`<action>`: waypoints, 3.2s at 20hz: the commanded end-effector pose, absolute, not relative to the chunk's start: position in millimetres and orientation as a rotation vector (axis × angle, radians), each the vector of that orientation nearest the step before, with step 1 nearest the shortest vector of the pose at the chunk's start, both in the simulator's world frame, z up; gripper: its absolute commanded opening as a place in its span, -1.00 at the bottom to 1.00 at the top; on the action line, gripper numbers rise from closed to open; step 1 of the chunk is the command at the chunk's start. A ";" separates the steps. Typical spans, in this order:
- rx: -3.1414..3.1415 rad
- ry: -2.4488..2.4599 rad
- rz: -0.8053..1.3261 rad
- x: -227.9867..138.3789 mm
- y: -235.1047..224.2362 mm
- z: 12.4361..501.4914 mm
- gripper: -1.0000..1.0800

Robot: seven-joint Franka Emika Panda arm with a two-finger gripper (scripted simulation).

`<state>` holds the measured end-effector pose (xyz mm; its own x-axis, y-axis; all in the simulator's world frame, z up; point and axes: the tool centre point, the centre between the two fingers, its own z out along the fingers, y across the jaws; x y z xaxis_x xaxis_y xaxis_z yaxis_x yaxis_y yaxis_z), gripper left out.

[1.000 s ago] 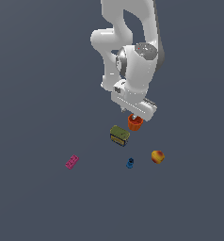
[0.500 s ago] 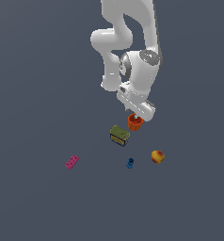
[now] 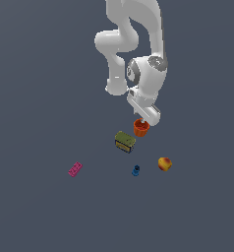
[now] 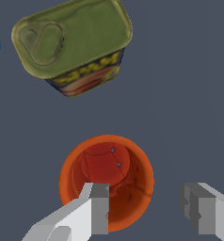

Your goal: Pick up a designated object from a clutter of objects.

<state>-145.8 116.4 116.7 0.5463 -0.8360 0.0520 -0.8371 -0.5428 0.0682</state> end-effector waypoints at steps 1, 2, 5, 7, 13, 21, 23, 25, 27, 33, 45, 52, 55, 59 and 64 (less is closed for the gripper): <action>2.663 -1.501 0.023 -152.7 119.4 111.8 0.23; 2.655 -1.515 0.024 -155.1 120.4 110.2 0.23; 2.635 -1.550 0.025 -161.1 122.8 106.2 0.23; 2.625 -1.567 0.026 -164.2 124.0 104.2 0.23; 2.609 -1.594 0.027 -168.9 125.8 101.2 0.23; 2.610 -1.591 0.026 -169.3 125.1 92.5 0.23; 2.610 -1.592 0.025 -169.9 124.7 85.6 0.23; 2.610 -1.593 0.025 -170.4 124.3 79.1 0.23; 2.610 -1.593 0.025 -170.5 123.9 74.6 0.23; 2.609 -1.594 0.026 -170.1 123.4 71.2 -1.00; 2.608 -1.597 0.028 -169.1 121.5 73.2 -1.00; 2.609 -1.597 0.027 -168.2 106.6 87.4 -1.00; 2.609 -1.597 0.026 -167.5 95.1 98.3 -1.00; 2.611 -1.598 0.024 -166.2 74.7 118.0 -1.00; 2.613 -1.598 0.021 -164.1 41.2 150.2 -1.00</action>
<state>-164.9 51.7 139.4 0.4561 -0.8883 0.0537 -0.8894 -0.4530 0.0620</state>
